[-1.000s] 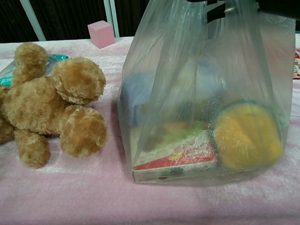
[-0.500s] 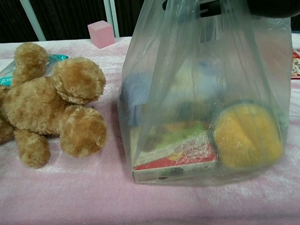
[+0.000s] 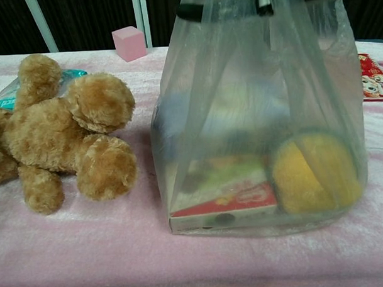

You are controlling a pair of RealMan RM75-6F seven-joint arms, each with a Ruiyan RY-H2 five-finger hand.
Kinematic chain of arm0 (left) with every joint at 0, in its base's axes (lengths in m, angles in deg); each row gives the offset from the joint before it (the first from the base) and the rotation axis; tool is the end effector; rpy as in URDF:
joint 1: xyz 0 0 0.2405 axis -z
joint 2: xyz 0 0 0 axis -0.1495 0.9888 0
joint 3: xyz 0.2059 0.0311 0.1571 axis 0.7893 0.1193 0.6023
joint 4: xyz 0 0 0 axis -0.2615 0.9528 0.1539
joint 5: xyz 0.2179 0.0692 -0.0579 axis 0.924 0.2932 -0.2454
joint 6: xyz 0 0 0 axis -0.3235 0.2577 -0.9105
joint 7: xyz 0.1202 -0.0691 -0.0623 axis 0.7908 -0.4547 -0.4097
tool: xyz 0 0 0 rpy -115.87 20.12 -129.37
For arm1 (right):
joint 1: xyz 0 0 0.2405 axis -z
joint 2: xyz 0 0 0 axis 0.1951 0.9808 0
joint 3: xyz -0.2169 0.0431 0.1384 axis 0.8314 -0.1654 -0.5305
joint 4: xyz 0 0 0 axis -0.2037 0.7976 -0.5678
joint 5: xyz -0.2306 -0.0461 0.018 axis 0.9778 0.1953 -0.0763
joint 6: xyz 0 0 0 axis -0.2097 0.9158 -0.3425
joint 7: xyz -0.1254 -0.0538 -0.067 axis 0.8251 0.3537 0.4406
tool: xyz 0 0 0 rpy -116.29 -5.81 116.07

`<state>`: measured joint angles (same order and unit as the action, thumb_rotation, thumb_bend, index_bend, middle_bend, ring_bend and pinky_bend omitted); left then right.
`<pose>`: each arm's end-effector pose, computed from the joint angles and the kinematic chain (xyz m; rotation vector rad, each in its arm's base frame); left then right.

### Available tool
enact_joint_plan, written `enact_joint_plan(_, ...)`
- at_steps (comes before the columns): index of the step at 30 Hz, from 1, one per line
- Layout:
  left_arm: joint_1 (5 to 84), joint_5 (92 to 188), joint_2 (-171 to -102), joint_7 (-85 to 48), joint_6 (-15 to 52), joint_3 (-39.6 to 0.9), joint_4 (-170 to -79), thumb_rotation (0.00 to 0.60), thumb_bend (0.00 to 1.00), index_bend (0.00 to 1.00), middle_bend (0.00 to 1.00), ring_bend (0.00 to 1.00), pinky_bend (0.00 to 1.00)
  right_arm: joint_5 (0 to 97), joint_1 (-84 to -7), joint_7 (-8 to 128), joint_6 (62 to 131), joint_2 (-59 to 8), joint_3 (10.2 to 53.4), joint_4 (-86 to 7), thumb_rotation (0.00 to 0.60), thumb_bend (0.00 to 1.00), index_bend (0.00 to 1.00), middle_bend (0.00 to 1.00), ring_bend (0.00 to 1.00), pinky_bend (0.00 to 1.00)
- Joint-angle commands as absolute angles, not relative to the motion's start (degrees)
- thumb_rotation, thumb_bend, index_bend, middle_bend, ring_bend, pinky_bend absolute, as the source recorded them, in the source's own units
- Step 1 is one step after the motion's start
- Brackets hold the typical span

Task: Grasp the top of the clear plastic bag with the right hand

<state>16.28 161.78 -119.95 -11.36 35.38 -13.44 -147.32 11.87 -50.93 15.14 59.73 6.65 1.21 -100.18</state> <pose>-0.3100 0.2027 0.1069 -1.4341 -0.9401 -0.8511 0.0157 -0.2777 0.1018 -0.9527 2.5265 -1.2107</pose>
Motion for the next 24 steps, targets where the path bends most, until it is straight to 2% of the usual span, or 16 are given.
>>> enact_joint_plan(1,16.3,161.8,-120.0,-11.4,35.3,-13.4,-147.3,0.6,0.0,0.0,0.0,0.0,0.0,11.3,-51.2,13.8,59.2,8.7,-0.8,-100.2,0.6,0.1,0.36,0.38,0.37,0.37)
enact_joint_plan(7,16.3,161.8,-120.0,-11.4,35.2,-13.4,-147.3,0.6,0.0,0.0,0.0,0.0,0.0,11.7,-50.9,12.6,60.8,9.0,-1.5,-100.2,0.6,0.11,0.38,0.39,0.38,0.39)
enact_joint_plan(10,16.3,161.8,-120.0,-11.3,35.3,-13.4,-147.4,0.6,0.0,0.0,0.0,0.0,0.0,11.5,-50.9,12.0,61.1,9.3,-1.5,-100.2,0.6,0.14,0.48,0.5,0.5,0.53)
enact_joint_plan(12,16.3,161.8,-120.0,-11.3,35.3,-13.4,-147.4,0.6,0.0,0.0,0.0,0.0,0.0,10.8,-51.1,11.5,61.6,9.6,-1.5,-100.2,0.6,0.26,0.63,0.66,0.66,0.7)
enact_joint_plan(14,16.3,161.8,-120.0,-11.3,35.3,-13.4,-147.4,0.6,0.0,0.0,0.0,0.0,0.0,10.5,-51.3,11.4,62.6,9.7,-1.4,-100.2,0.6,0.5,0.81,0.84,0.85,0.9)
enact_joint_plan(15,16.3,161.8,-120.0,-11.3,35.3,-13.4,-147.4,0.6,0.0,0.0,0.0,0.0,0.0,10.2,-51.5,11.3,63.5,9.7,-1.3,-100.2,0.6,0.59,0.88,0.91,0.92,0.97)
enact_joint_plan(18,16.3,161.7,-119.9,-11.3,35.2,-13.4,-147.4,0.6,0.0,0.0,0.0,0.0,0.0,9.5,-52.0,11.3,65.5,9.4,-0.9,-100.2,0.6,0.71,0.97,0.99,1.0,1.0)
enact_joint_plan(24,16.3,161.7,-119.9,-11.4,35.1,-13.4,-147.5,0.6,0.0,0.0,0.0,0.0,0.0,7.9,-53.6,11.6,66.2,10.1,-0.5,-100.2,0.6,0.75,1.0,1.0,1.0,1.0)
